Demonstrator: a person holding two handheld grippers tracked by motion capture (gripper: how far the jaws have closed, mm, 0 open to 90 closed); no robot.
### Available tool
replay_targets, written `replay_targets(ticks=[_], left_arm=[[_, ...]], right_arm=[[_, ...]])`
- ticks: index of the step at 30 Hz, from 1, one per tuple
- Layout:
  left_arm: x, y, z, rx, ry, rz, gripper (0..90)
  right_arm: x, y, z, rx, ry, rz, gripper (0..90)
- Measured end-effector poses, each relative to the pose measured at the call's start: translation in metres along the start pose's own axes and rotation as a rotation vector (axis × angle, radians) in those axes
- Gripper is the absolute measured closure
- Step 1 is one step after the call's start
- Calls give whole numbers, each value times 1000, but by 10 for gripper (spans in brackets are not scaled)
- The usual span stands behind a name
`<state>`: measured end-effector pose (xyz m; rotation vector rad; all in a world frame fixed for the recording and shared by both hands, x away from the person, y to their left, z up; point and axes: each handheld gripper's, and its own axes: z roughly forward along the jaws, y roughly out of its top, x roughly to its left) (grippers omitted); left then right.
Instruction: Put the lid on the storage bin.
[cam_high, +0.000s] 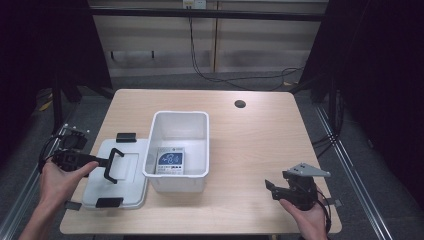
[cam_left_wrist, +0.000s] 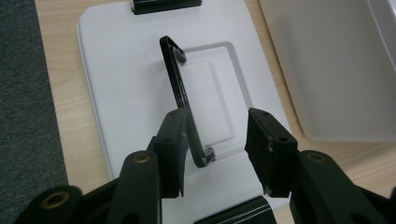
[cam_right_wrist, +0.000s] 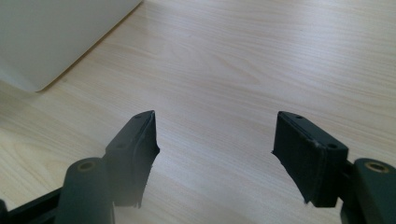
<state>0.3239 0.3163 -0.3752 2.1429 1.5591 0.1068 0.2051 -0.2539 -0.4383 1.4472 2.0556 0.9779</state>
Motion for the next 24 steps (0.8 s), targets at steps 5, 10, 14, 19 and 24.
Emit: replay_targets(ticks=[5, 10, 14, 19, 24], left_arm=[[4, 11, 2, 34, -29, -66, 619], [8, 22, 14, 90, -6, -67, 590], [11, 25, 19, 122, 31, -71, 610], [13, 27, 28, 162, 59, -83, 650], [11, 35, 35, 199, 76, -88, 664]], right_arm=[[1, 1, 2, 10, 6, -3, 297], [2, 1, 3, 10, 7, -13, 297], [2, 1, 3, 18, 9, -15, 296], [2, 1, 4, 20, 8, -21, 283], [2, 1, 5, 32, 9, -14, 278]])
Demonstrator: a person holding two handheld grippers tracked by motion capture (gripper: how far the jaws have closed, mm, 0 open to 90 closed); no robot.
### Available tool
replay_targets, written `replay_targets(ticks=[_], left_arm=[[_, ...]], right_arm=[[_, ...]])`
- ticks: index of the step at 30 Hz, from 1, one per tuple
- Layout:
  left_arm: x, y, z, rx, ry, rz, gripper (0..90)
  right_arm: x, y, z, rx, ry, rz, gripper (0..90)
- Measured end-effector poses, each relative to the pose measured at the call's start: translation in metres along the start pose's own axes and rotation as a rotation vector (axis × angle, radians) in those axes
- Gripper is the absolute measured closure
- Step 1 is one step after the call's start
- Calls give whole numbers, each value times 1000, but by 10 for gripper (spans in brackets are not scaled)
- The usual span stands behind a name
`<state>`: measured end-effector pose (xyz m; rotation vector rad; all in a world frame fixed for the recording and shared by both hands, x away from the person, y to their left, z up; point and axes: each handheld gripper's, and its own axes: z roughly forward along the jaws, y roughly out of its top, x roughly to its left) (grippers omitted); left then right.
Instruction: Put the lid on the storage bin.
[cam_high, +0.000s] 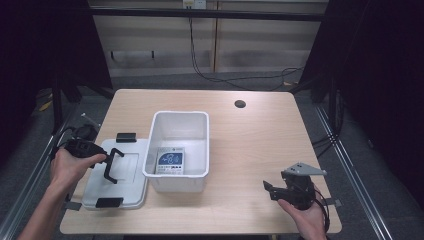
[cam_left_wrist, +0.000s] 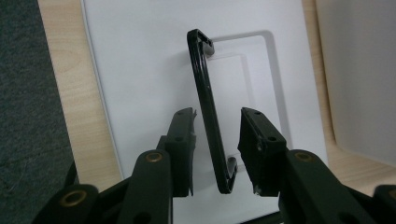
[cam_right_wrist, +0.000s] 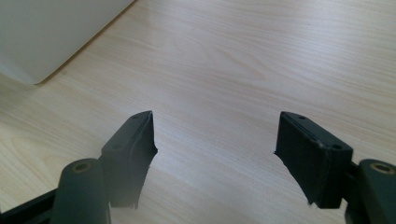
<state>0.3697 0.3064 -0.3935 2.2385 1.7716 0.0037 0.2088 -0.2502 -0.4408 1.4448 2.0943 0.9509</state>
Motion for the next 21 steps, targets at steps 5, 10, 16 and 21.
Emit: replay_targets(ticks=[5, 10, 16, 21], left_arm=[[0, 5, 7, 4, 6, -29, 688], [0, 8, 13, 16, 18, -66, 715], [-3, 13, 21, 56, 32, -75, 743], [-8, 15, 30, 82, 53, -63, 768]], right_arm=[[2, 0, 1, 9, 4, -9, 278], [2, 0, 1, 10, 7, -10, 277], [1, 0, 1, 8, 16, -4, 275], [0, 0, 2, 11, 17, 2, 273]])
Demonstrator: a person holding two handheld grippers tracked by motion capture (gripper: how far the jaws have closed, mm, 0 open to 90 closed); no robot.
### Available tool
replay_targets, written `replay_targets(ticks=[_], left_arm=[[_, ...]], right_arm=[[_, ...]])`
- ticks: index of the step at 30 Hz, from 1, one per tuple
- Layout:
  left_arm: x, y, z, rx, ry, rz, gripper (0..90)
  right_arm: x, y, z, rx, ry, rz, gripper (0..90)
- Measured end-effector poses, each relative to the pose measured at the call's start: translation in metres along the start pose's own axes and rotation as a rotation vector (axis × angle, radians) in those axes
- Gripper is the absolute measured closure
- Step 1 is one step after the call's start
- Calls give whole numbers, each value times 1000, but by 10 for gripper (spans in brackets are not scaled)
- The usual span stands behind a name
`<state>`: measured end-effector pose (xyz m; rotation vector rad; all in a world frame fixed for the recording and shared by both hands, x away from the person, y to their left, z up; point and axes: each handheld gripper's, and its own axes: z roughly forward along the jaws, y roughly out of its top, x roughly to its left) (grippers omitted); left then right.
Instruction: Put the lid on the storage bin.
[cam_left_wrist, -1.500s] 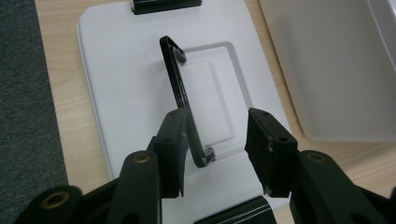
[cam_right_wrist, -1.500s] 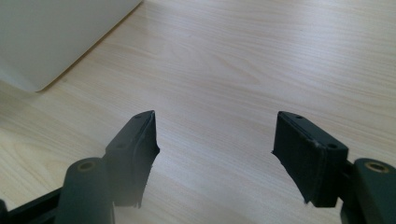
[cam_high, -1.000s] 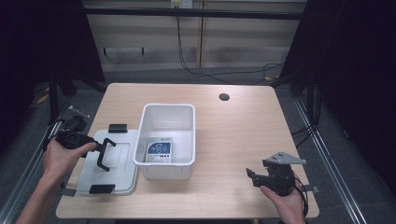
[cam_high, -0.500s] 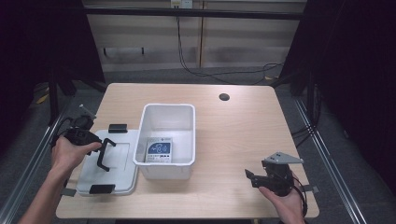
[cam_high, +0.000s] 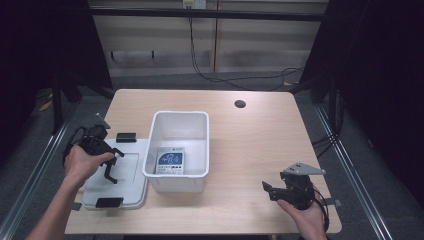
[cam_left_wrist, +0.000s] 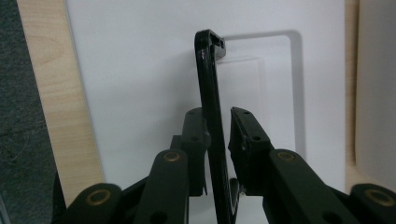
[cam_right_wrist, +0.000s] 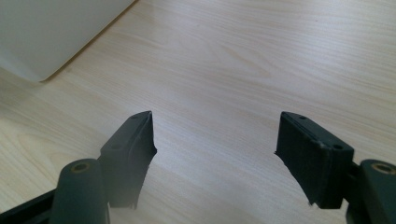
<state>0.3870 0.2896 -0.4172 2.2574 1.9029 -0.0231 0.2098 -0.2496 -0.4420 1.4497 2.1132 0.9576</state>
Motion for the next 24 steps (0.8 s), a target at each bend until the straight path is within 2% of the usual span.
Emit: replay_targets(ticks=[1, 4, 5, 7, 11, 15, 18, 24], left_arm=[[0, 0, 0, 8, -1, 4, 772], [1, -3, 3, 29, -8, -20, 780], [2, -4, 4, 25, -1, -23, 788], [4, -4, 3, 28, -17, -34, 801], [4, -3, 3, 51, -35, -24, 806], [2, 0, 2, 48, -52, -27, 825], [0, 1, 2, 43, -48, -56, 835], [1, 1, -3, 51, -59, -55, 840]], right_arm=[[0, 0, 0, 2, 1, 2, 273], [0, 0, 0, 1, 1, -2, 272], [0, 0, 0, 1, 1, -2, 272], [0, 0, 0, 1, 4, -4, 271], [0, 0, 1, 4, 4, -3, 269], [0, 0, 1, 6, 6, 1, 267], [0, 0, 2, 6, 12, -4, 264], [0, 0, 2, 7, 12, 4, 260]])
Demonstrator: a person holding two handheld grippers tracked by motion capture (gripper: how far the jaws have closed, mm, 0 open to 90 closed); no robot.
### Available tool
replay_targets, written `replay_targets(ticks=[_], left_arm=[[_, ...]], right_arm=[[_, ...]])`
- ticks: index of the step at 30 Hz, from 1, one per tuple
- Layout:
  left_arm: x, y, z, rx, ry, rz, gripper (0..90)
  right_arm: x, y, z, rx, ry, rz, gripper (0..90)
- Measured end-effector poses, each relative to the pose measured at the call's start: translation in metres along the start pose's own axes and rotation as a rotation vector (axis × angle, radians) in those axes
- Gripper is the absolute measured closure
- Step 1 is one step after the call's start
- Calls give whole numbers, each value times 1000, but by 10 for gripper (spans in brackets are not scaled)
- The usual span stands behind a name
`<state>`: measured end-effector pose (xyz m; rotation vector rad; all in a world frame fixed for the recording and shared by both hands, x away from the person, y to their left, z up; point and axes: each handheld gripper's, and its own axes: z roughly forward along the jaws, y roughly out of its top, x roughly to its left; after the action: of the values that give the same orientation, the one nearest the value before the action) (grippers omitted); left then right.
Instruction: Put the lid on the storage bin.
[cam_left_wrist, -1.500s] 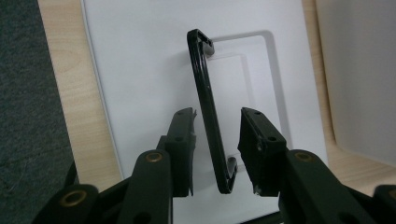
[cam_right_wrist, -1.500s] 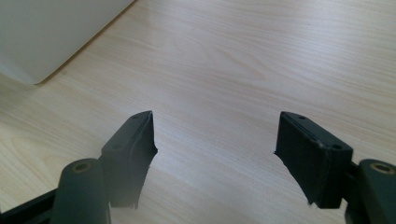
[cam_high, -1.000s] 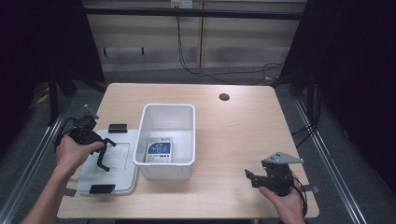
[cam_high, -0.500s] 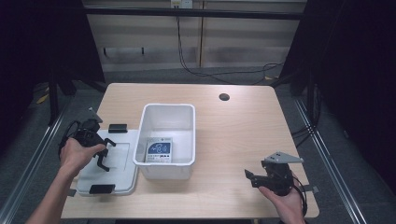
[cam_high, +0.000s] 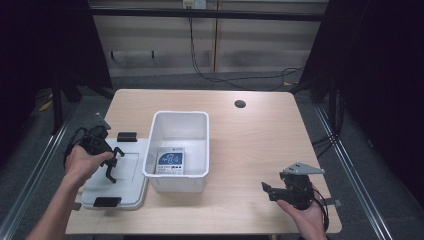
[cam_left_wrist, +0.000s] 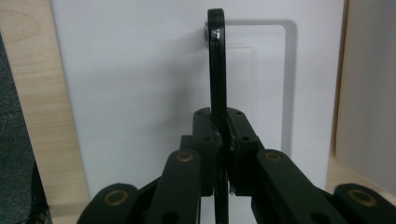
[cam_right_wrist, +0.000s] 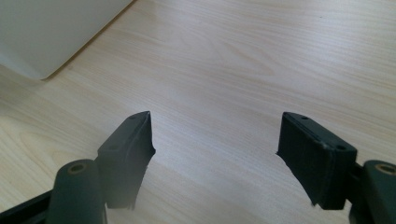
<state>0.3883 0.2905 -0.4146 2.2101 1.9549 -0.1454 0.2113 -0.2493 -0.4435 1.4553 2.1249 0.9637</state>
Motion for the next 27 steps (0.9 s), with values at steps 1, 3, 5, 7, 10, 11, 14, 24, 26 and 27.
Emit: replay_targets(ticks=[1, 3, 5, 7, 10, 11, 14, 24, 26, 27], left_arm=[[0, 0, -1, 2, 0, -2, 842], [-2, 0, -4, 2, 7, 0, 844], [-4, 0, -8, -9, 21, 4, 848], [-6, 0, -11, -18, 34, 7, 848], [-5, 0, -15, -15, 31, 13, 848], [-4, 0, -17, -15, 28, 10, 848], [-1, 0, -22, -26, 20, 5, 848], [4, -1, -46, -43, 18, 22, 849], [5, -2, -49, -53, 19, 16, 849], [5, -1, -51, -52, 15, 18, 849]], right_arm=[[0, 0, 0, 5, 0, 0, 259], [0, 0, 1, 6, 0, -5, 259], [0, 0, 0, 8, 0, -1, 259], [0, 0, 0, 9, -1, 1, 259], [0, 0, 0, 9, -2, -2, 259], [0, 0, 0, 9, -2, -3, 259], [0, 0, 0, 9, -2, -1, 259], [0, 0, 1, 12, -3, -2, 258], [0, 0, 1, 12, -5, 0, 258], [0, 0, 1, 11, -5, 0, 258]])
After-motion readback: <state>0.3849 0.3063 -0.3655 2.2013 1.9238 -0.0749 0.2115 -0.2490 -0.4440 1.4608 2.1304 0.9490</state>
